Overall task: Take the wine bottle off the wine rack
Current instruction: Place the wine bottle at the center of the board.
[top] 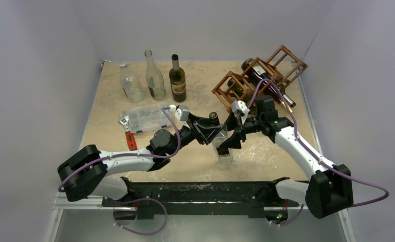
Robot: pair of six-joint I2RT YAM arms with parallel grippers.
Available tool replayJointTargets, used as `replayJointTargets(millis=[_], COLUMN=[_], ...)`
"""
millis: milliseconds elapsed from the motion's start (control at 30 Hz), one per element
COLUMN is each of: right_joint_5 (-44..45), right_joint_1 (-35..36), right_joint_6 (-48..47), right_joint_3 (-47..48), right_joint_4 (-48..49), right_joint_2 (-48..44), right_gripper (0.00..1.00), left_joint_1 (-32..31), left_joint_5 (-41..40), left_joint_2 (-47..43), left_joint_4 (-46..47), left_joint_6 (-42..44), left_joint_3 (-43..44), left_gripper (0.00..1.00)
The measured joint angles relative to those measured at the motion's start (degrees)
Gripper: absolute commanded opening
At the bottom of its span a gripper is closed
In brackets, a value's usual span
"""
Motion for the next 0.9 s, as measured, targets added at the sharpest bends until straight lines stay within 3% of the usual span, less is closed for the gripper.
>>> replayJointTargets(millis=[200,267,333,500,700,833,900], right_joint_5=[0.1,0.2,0.2,0.4,0.4,0.4,0.4], right_joint_1=[-0.2,-0.2,-0.2,-0.2,-0.2,-0.2,-0.2], right_joint_6=[0.8,1.2,1.2,1.1,1.0,1.0,0.9], right_joint_3=[0.0,0.0,0.0,-0.1,-0.1,-0.1,-0.1], right_joint_4=[-0.1,-0.4,-0.4,-0.4,-0.4,-0.4,-0.4], right_joint_2=[0.1,0.3,0.5,0.6,0.7,0.7,0.9], right_gripper=[0.00,0.00,0.00,0.00,0.00,0.00,0.01], left_joint_1=[0.0,0.0,0.0,0.0,0.0,0.0,0.0], left_joint_5=[0.2,0.2,0.2,0.5,0.5,0.9,1.0], left_joint_2=[0.2,0.2,0.2,0.2,0.2,0.2,0.2], left_joint_4=[-0.6,-1.0,-1.3,-1.9,-2.1,-2.1,-2.1], left_joint_6=[3.5,4.9,5.6,7.4,8.3,8.4,8.4], left_joint_3=[1.2,1.4,1.4,1.7,3.0,3.3,3.4], left_gripper=[0.29,0.27,0.29,0.45,0.49,0.39,0.23])
